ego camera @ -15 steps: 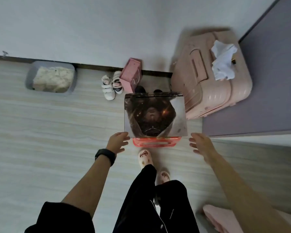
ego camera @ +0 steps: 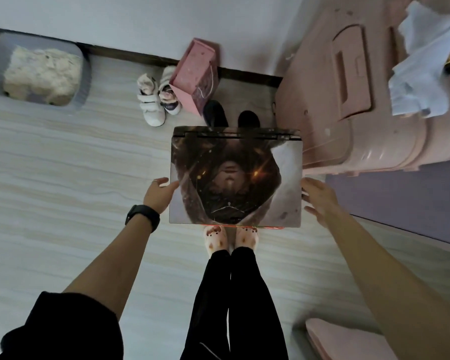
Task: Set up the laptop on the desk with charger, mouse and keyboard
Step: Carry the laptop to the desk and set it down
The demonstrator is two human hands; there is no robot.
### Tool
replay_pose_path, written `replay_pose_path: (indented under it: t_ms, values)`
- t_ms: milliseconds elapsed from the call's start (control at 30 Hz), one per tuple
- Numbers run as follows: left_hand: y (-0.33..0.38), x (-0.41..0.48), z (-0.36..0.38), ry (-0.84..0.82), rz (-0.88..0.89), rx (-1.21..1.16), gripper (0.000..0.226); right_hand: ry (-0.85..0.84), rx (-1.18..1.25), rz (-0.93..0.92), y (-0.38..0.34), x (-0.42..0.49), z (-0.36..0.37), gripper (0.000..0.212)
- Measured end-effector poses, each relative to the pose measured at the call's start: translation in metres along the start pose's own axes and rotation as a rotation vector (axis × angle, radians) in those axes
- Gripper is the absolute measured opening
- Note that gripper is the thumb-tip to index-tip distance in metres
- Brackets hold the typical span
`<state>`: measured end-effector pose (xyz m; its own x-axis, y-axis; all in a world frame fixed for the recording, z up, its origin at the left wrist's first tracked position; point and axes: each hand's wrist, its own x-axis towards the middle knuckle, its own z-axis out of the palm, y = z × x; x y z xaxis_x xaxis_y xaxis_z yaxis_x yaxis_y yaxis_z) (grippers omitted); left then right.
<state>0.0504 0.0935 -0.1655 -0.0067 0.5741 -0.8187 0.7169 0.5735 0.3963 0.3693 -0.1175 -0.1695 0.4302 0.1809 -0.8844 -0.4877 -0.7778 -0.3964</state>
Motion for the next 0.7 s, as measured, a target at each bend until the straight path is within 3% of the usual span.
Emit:
replay_pose_path:
  t_ms: [100, 267, 700]
  values:
    - [0.003, 0.028, 0.004, -0.029, -0.035, -0.113, 0.081, -0.102, 0.012, 0.038, -0.009, 0.024, -0.004, 0.033]
    - [0.015, 0.046, 0.011, -0.059, -0.067, -0.248, 0.04, -0.167, 0.045, 0.048, -0.026, 0.042, -0.004, 0.022]
    - [0.007, 0.025, -0.007, -0.153, -0.177, -0.333, 0.036, -0.139, -0.03, 0.029, -0.018, 0.028, 0.002, 0.032]
